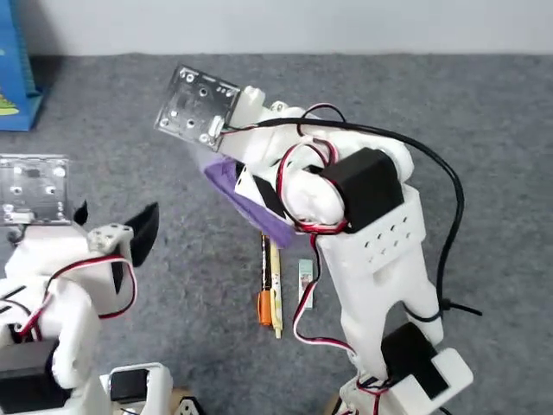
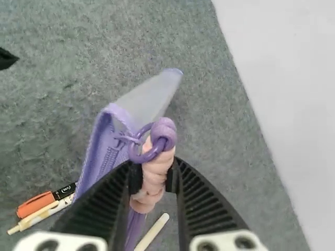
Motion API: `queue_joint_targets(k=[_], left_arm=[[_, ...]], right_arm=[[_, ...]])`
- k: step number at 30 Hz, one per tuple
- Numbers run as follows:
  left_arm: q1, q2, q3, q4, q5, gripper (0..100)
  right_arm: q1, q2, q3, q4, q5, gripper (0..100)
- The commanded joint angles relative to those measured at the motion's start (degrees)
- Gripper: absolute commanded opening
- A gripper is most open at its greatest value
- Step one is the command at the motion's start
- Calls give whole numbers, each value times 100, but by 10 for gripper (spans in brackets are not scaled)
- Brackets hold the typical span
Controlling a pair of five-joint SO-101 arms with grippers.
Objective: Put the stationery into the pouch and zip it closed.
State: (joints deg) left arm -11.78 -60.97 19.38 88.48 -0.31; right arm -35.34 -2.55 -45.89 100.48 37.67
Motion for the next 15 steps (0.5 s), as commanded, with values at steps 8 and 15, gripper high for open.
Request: queue_joint_targets(k=[8,15], left_arm=[[554,132,-13,-826,624,301],[-220,97,163,-809,615,301]], right_arm=[[-286,-145,44,224,-281,8],[-681,347,105,92,-44,8]])
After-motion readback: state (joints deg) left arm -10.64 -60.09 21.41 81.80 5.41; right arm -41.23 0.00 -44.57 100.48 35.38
